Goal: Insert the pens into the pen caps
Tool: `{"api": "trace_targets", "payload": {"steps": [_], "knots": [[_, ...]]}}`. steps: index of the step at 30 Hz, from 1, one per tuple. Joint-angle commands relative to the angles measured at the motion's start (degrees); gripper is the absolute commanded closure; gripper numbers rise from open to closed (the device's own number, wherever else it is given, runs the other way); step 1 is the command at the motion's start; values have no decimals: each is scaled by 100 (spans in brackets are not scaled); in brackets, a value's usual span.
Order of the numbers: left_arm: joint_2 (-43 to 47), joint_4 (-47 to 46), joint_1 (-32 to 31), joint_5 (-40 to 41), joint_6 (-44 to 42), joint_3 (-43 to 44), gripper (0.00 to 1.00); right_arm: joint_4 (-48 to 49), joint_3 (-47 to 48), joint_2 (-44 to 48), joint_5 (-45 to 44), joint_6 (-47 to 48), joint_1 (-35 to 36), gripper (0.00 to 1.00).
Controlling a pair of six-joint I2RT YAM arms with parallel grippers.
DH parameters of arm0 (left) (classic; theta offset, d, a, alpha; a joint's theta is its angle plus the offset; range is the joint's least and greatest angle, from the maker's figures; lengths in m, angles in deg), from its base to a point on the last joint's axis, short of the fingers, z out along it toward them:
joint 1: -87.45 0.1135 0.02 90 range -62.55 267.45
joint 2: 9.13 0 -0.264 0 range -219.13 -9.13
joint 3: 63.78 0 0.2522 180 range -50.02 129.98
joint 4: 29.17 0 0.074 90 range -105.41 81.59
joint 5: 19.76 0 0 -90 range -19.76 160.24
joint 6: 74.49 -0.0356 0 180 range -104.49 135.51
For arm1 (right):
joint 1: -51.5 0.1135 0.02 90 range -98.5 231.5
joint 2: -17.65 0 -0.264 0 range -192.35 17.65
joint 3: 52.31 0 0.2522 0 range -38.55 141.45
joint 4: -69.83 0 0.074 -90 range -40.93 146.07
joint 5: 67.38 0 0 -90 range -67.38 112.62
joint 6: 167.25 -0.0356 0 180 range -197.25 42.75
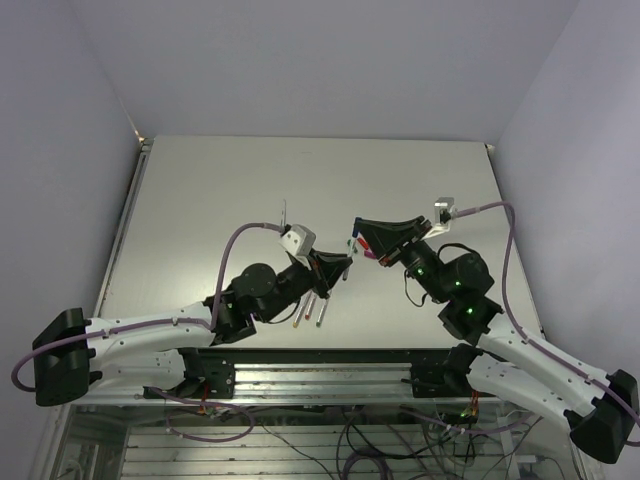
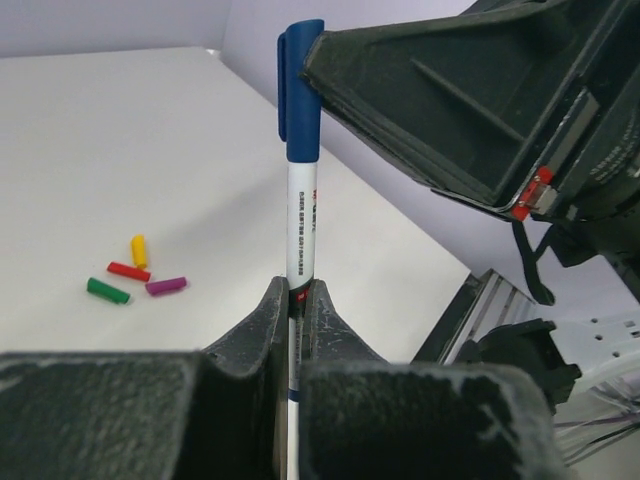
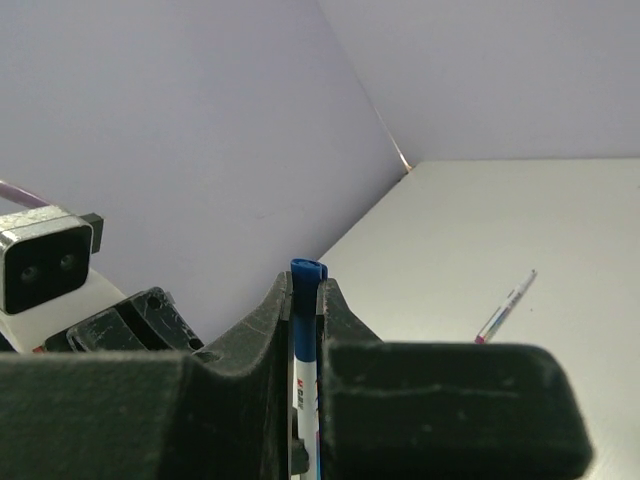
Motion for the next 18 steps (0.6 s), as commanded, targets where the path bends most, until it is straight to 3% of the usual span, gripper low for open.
{"api": "trace_targets", "payload": {"steps": [1, 8, 14, 18], "knots": [[269, -1360, 394, 367, -35, 373, 93, -1561, -267, -187, 572, -36, 308, 100], [202, -1400, 541, 243, -91, 466, 93, -1848, -286, -409, 284, 52, 617, 100], [209, -886, 541, 290, -36, 404, 93, -1750, 198, -587, -410, 368, 662, 100], [254, -334, 541, 369, 173, 205, 93, -1486, 732, -617, -989, 784, 653, 85]]}}
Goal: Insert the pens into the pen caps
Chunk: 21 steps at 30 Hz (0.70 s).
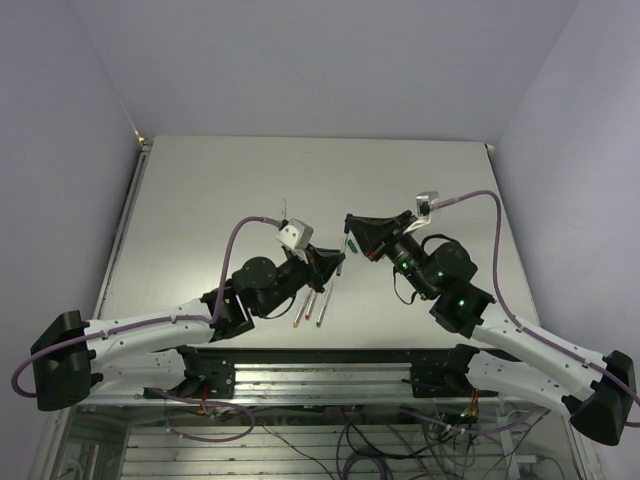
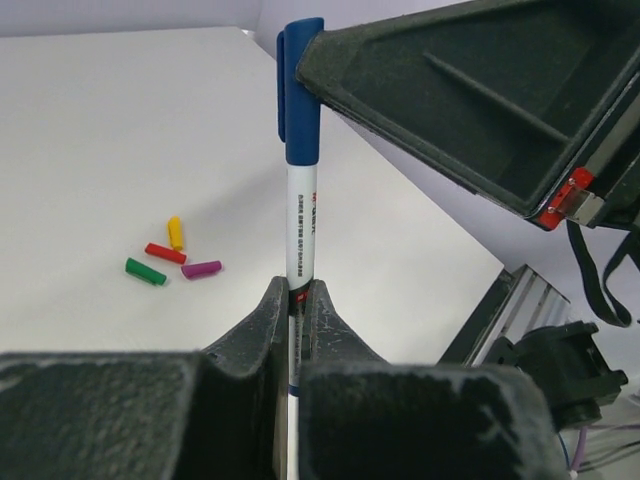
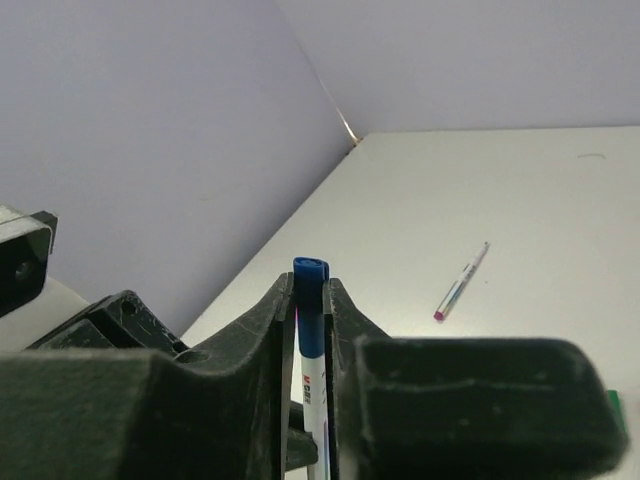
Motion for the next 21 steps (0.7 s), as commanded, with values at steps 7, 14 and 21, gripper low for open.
{"api": "trace_targets", "payload": {"steps": [7, 14, 21], "knots": [[259, 352, 169, 938, 618, 23, 93, -444, 880, 151, -869, 916, 187, 68], [-179, 1528, 823, 1235, 800, 483, 93, -691, 762, 420, -1365, 808, 184, 63], [-1240, 2162, 2584, 471, 637, 1273, 93, -1171, 431, 528, -2448, 247, 166, 53]]}}
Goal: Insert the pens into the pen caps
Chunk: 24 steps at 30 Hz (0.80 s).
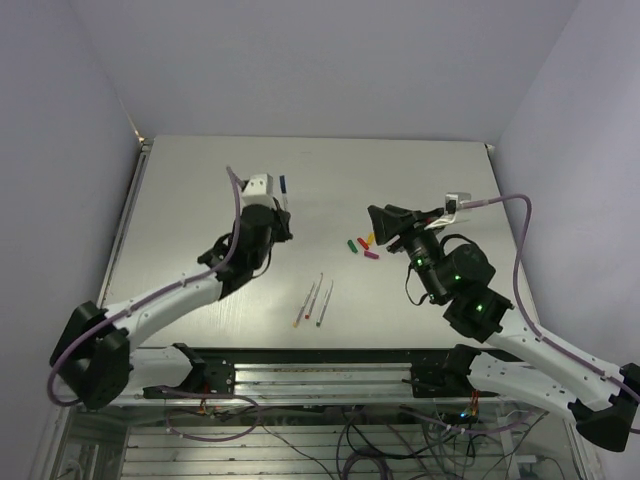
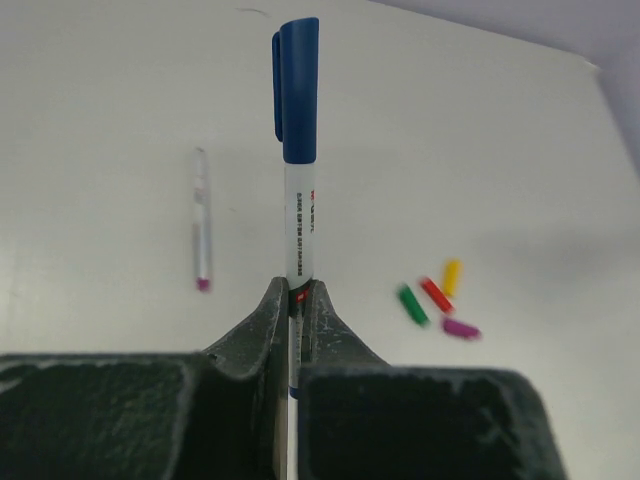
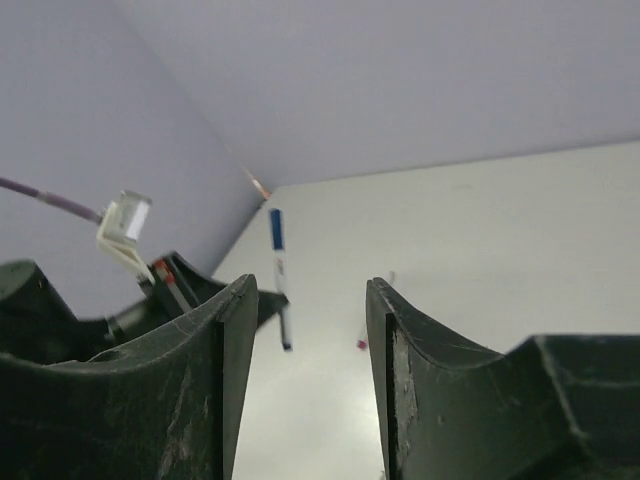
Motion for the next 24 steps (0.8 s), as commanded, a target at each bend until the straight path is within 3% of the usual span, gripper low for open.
{"api": "trace_targets", "payload": {"steps": [1, 7, 10, 14, 24], "knots": [[-711, 652, 641, -387, -179, 780, 93, -477, -167, 106, -895, -217, -20, 55], [-2150, 1049, 1455, -1124, -379, 1590, 93, -1536, 189, -212, -1614, -395, -34, 65], [-2736, 1420, 1640, -978, -568, 2019, 93, -1787, 174, -206, -1765, -501, -36, 68], [-3328, 1846, 1830, -716, -938, 2454, 93, -1819, -21, 17, -1790, -573, -38, 70], [-4343, 2206, 2210, -1081, -1226, 3126, 93, -1896, -134, 76, -1643, -705, -35, 73]]}}
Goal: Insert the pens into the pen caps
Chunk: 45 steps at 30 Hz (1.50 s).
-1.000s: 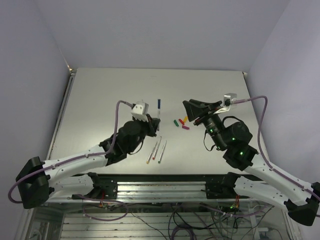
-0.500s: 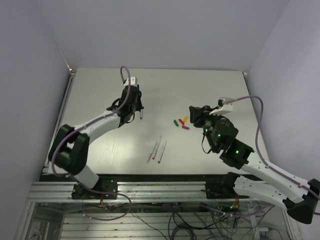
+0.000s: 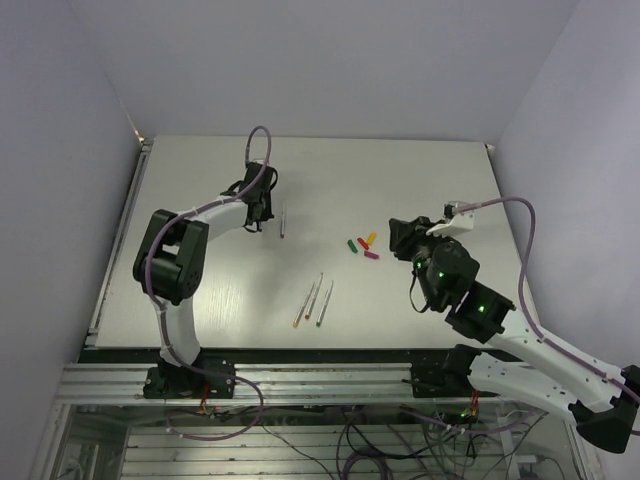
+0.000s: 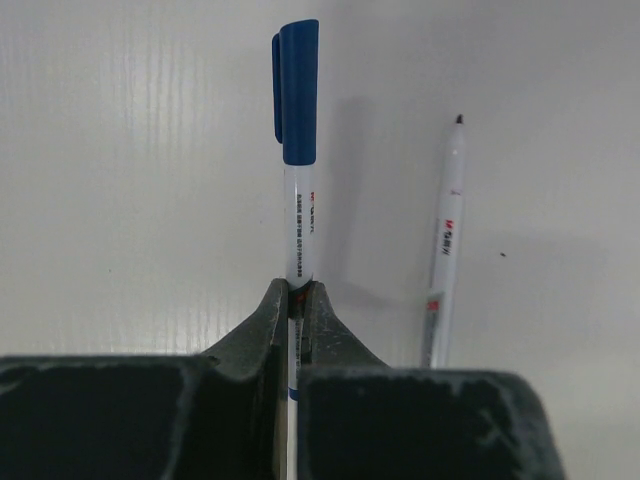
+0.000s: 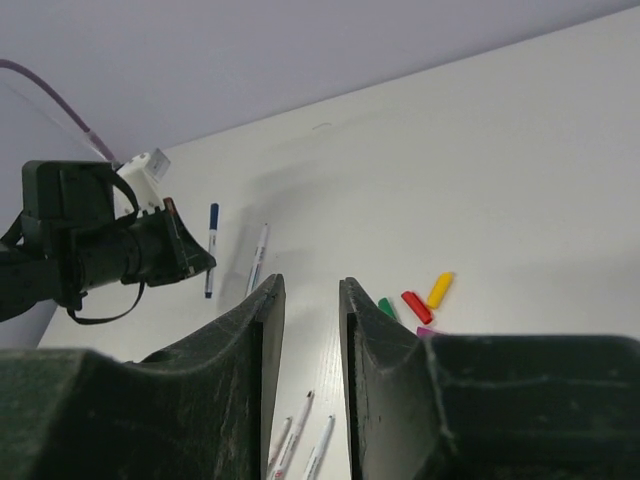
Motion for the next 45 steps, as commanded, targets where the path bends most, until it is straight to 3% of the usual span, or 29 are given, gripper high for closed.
{"api": "trace_targets", "payload": {"steps": [1, 9, 15, 16, 18, 20, 31, 37, 45], "knots": [[-315, 251, 64, -240, -180, 362, 93, -109, -87, -21, -28, -153, -2, 73], [-638, 411, 65, -148, -59, 520, 87, -34, -197, -5, 134, -243, -3, 76], [-634, 478, 64, -37, 33, 531, 72, -17, -236, 13, 208, -236, -6, 77], [-620, 485, 64, -25, 37, 539, 69, -6, -240, 13, 227, -229, -4, 77], [-548, 458, 65, -66, 21, 529, 40, 20, -254, 12, 268, -212, -14, 78], [-475, 460, 64, -85, 10, 552, 31, 64, -273, 11, 314, -198, -4, 79], [114, 550, 64, 270, 40, 674, 30, 182, -297, -95, 496, -160, -5, 80], [577, 250, 49, -186, 138, 465, 31, 291, -338, -137, 560, -160, -5, 82], [328, 470, -430, -209, 74, 609, 36, 381, -380, -184, 550, -191, -4, 83]]}}
